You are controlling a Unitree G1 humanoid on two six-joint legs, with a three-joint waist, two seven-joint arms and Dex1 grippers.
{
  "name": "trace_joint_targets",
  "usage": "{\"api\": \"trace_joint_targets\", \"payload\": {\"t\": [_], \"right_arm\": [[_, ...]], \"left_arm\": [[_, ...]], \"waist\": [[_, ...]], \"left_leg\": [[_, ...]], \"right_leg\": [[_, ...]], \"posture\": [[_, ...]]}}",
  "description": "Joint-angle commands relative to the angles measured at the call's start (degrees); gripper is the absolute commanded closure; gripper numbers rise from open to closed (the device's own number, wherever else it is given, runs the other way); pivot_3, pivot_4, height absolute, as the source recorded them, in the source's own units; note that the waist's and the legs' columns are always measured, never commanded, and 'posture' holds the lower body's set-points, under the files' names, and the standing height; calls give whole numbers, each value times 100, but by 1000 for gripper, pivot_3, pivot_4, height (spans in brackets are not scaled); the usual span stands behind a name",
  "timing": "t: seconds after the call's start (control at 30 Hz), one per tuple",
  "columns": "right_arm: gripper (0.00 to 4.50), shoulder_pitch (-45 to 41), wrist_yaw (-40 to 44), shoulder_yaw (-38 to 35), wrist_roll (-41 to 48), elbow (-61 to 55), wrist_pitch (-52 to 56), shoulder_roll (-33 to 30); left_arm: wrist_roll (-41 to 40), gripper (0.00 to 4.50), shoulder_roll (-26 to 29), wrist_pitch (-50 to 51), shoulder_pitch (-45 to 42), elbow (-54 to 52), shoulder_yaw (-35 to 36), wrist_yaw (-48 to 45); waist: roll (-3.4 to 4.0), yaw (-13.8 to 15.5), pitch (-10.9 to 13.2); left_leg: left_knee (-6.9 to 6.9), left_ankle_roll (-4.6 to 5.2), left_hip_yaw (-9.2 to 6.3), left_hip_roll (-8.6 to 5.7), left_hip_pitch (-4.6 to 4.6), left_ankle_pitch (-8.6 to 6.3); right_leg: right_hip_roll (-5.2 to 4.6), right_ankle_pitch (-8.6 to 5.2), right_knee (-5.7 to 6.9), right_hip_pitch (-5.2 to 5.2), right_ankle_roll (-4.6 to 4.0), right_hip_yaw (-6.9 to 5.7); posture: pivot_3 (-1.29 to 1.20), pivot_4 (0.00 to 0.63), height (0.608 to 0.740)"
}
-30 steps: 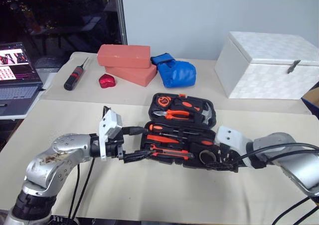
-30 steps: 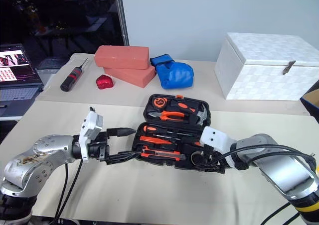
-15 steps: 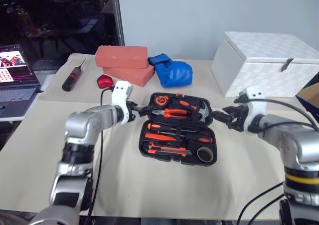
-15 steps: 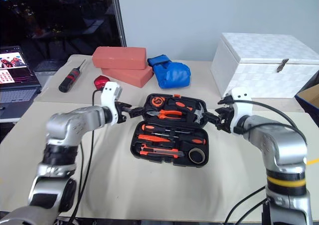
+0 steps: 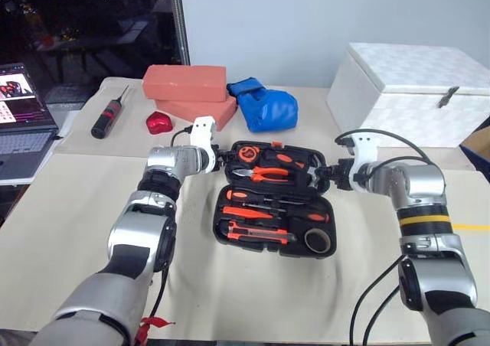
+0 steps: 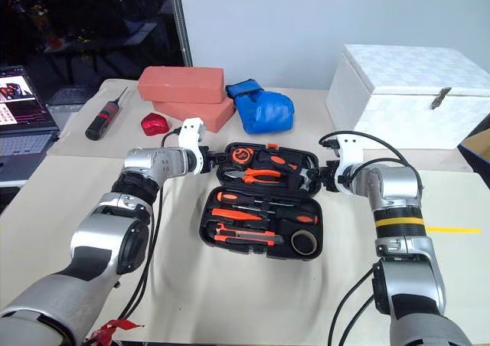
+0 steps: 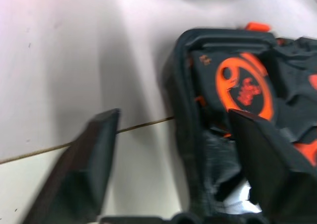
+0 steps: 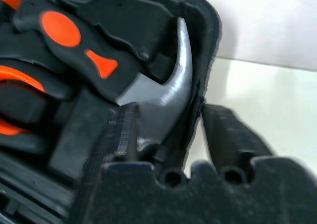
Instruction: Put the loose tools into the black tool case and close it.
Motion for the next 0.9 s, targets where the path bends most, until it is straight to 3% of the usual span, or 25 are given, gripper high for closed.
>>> {"api": "trace_joint_targets", "payload": {"t": [0.03,0.1,0.2,0.5,0.7,0.9], "right_arm": [[3862,-51,277,162,-122,125,-99,-78],[4455,-47,327,97,-130,149,-122,-87],[4500,-67,381,-140,-74,85,-515,4],[4500,-201,922,-240,-92,-219,-2165,184],[4500,30,1248,-856,399,-619,-2624,343],[4500,1540,1420,-1098,575,-2412,-2707,116]], "left_arm": [[188,2629,-46,-177,-201,145,14,-174],[215,3350,-48,-220,-176,133,30,-284],[167,4482,-49,-330,-92,-72,99,-604],[240,4482,106,-1130,701,-1663,-112,-1418],[304,4482,362,-1993,1464,-2878,-235,-1917],[748,4482,830,-3266,2704,-4274,-718,-2494]], "waist": [[0,-6,0],[0,-24,0],[0,-41,0],[41,-150,30],[49,-118,36],[52,-61,35]], "left_leg": [[1,-1,-1,-1,1,0],[2,-3,-1,-3,8,2],[2,-10,-18,-7,11,7],[4,-23,-26,-17,-18,16],[3,-23,-27,-16,-39,16],[-2,-21,-27,-16,-50,15]], "right_leg": [[0,1,3,0,0,0],[0,1,15,1,0,1],[3,3,25,-1,-3,-1],[-1,15,25,-26,5,6],[-5,19,30,-41,4,3],[-12,21,27,-38,11,-4]], "posture": [[0,150,740],[0,150,740],[0,150,740],[0,150,740],[0,150,740],[0,150,740]]}}
